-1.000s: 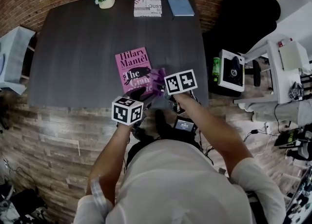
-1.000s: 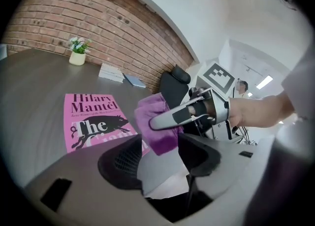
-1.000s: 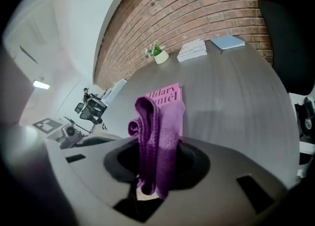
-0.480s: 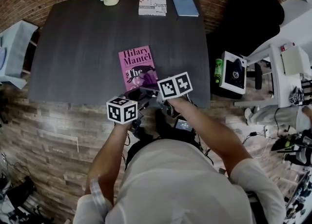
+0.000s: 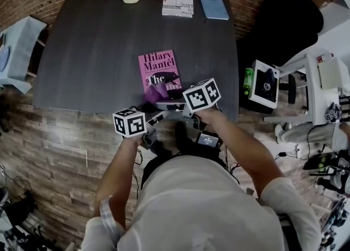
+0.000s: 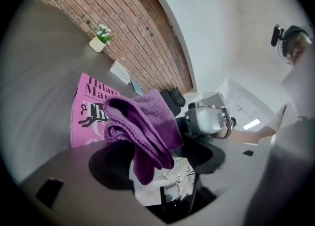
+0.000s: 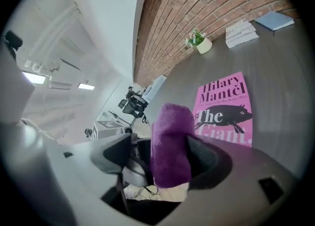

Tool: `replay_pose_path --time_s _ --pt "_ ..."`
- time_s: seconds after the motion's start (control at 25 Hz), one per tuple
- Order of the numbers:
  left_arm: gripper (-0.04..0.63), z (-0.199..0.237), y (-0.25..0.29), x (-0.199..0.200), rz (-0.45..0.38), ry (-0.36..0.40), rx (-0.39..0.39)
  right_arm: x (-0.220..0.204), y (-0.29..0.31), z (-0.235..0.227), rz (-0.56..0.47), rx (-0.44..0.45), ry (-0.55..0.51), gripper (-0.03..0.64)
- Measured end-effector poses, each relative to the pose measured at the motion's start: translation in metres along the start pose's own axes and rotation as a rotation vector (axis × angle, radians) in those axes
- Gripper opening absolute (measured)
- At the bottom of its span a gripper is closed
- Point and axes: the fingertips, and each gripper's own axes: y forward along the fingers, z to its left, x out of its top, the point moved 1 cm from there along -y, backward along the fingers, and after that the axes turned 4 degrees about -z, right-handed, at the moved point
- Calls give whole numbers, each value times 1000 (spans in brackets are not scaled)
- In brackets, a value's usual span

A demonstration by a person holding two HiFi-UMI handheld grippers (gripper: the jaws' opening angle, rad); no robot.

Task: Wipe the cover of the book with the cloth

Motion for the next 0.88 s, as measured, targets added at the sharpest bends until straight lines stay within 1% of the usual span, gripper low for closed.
replay_pose_path --time_s 0.08,0.2,0.4,0.48,0.56,0.68,0.72,0.8,0.88 --pt "318 -1 -2 -2 -3 -17 -14 -1 2 2 9 13 -8 362" --pt "327 -2 -4 -3 -8 -34 -30 -2 3 8 10 49 -4 379" --pt "328 1 -8 0 -22 -50 -39 0 -1 15 -15 110 4 379" --pt "328 7 -9 0 -20 -52 -31 0 0 12 -17 107 1 377" --pt "328 21 -8 -6 6 -61 -1 -1 5 -1 -6 56 -4 371" --pt "328 47 -5 -22 83 -84 62 -7 13 -32 38 -68 -26 328" --pt "328 54 -6 -26 98 -90 75 -10 15 -39 56 -101 -45 291" --pt "319 60 -10 -29 106 -96 80 -14 17 -44 79 -131 -85 177" --pt "321 58 -15 -26 92 -103 69 -15 18 -41 93 -127 -108 136"
